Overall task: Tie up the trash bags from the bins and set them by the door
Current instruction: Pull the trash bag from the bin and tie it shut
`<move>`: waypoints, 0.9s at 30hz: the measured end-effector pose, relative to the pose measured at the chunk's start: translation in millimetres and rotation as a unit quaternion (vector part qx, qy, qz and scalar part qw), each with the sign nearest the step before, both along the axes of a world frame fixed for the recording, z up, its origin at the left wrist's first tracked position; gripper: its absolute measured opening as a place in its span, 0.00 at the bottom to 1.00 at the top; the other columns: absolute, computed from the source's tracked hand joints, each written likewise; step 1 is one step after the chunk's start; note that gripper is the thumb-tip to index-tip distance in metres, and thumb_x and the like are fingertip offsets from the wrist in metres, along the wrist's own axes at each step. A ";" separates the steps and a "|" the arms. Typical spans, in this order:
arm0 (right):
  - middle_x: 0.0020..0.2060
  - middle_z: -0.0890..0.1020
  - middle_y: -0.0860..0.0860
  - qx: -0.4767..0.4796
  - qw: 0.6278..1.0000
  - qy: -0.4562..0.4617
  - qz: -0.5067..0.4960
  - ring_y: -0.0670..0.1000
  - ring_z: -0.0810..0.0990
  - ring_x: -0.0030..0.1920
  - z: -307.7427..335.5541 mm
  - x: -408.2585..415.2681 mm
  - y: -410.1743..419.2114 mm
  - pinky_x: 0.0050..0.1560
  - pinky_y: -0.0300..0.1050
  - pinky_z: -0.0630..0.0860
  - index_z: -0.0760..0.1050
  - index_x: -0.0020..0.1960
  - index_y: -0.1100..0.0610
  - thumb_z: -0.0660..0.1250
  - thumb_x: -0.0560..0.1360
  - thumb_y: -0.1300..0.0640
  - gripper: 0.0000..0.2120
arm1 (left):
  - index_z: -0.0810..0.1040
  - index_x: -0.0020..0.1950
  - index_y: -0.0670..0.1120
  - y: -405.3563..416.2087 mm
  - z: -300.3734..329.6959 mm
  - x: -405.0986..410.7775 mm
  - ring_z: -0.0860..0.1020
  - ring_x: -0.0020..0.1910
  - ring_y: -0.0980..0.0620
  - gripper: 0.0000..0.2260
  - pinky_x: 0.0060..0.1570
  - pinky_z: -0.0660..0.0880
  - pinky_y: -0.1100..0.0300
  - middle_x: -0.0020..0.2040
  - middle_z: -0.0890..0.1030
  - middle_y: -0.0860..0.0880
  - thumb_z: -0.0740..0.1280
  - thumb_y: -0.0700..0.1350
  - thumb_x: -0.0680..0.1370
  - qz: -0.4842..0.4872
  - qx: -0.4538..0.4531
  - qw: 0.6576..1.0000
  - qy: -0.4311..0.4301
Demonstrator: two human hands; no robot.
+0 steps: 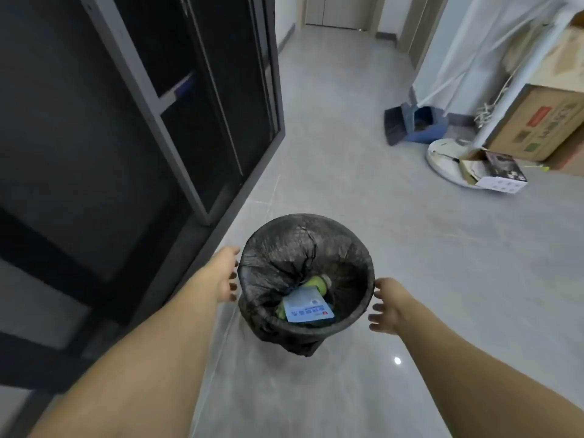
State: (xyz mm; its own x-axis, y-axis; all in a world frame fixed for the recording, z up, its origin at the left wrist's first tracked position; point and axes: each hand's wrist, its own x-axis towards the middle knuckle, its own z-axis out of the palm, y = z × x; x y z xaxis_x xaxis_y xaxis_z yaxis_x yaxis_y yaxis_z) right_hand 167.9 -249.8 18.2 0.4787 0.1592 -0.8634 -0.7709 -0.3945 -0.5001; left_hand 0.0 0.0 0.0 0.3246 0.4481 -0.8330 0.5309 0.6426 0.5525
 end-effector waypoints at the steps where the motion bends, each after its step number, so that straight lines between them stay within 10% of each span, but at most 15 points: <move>1: 0.71 0.65 0.59 0.000 1.000 0.004 -0.012 0.62 0.66 0.69 -9.9 -0.7 0.9 0.71 0.59 0.62 0.59 0.74 0.61 0.56 0.78 0.51 0.27 | 0.76 0.52 0.44 -2.1 -5.6 -0.1 0.72 0.48 0.43 0.18 0.48 0.73 0.51 0.53 0.76 0.43 0.61 0.58 0.74 0.017 -0.018 1.000 -0.007; 7: 0.64 0.74 0.59 -0.016 0.999 0.017 -0.024 0.62 0.70 0.66 -37.2 -1.2 8.2 0.72 0.61 0.59 0.74 0.60 0.60 0.56 0.74 0.47 0.22 | 0.74 0.46 0.46 -8.9 -29.6 0.8 0.74 0.44 0.44 0.12 0.50 0.70 0.51 0.47 0.78 0.42 0.61 0.53 0.70 0.007 -0.032 0.999 0.026; 11: 0.51 0.80 0.57 -0.012 0.999 -0.002 -0.045 0.58 0.78 0.46 -38.7 -3.9 10.6 0.71 0.62 0.59 0.76 0.52 0.60 0.56 0.74 0.51 0.16 | 0.76 0.52 0.47 -17.8 -32.0 -3.6 0.76 0.42 0.44 0.14 0.37 0.69 0.57 0.51 0.77 0.45 0.62 0.52 0.71 0.015 -0.014 0.999 0.044; 14: 0.45 0.80 0.55 -0.019 0.998 0.007 -0.052 0.55 0.78 0.41 -37.4 -6.4 4.5 0.67 0.58 0.66 0.76 0.53 0.61 0.57 0.76 0.54 0.14 | 0.77 0.52 0.45 -20.4 -33.3 -6.6 0.77 0.43 0.45 0.13 0.47 0.68 0.52 0.47 0.79 0.46 0.61 0.50 0.74 0.001 -0.011 0.998 0.063; 18: 0.36 0.77 0.52 -0.040 0.998 0.000 -0.056 0.51 0.76 0.34 -30.6 -6.9 -10.3 0.58 0.50 0.71 0.73 0.50 0.57 0.57 0.77 0.58 0.08 | 0.75 0.38 0.46 -25.9 -27.4 -8.4 0.77 0.25 0.49 0.07 0.36 0.77 0.59 0.33 0.77 0.48 0.63 0.46 0.75 -0.022 -0.042 0.998 0.045; 22: 0.36 0.80 0.52 0.002 0.999 0.009 -0.054 0.51 0.78 0.36 -24.9 -9.6 -23.4 0.47 0.47 0.76 0.75 0.43 0.58 0.55 0.77 0.61 0.10 | 0.76 0.41 0.44 -39.5 -27.4 -19.6 0.72 0.45 0.45 0.10 0.53 0.67 0.50 0.44 0.77 0.44 0.64 0.51 0.73 -0.019 -0.025 0.997 0.074; 27: 0.27 0.82 0.56 0.024 0.998 0.013 -0.050 0.54 0.80 0.33 -17.2 -20.1 -33.0 0.23 0.42 0.76 0.75 0.41 0.63 0.54 0.78 0.64 0.13 | 0.78 0.40 0.41 -61.7 -29.0 -28.0 0.80 0.39 0.43 0.10 0.50 0.79 0.43 0.36 0.82 0.41 0.60 0.43 0.75 0.021 -0.047 0.997 0.049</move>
State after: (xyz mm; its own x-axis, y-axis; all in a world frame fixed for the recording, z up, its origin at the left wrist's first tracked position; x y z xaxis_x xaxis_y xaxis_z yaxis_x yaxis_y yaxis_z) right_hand 147.8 -282.8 0.9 0.4712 0.1528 -0.8687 -0.8185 -0.2911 -0.4952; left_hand -28.0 -61.7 -29.0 0.2212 0.3779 -0.8990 0.5506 0.7125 0.4350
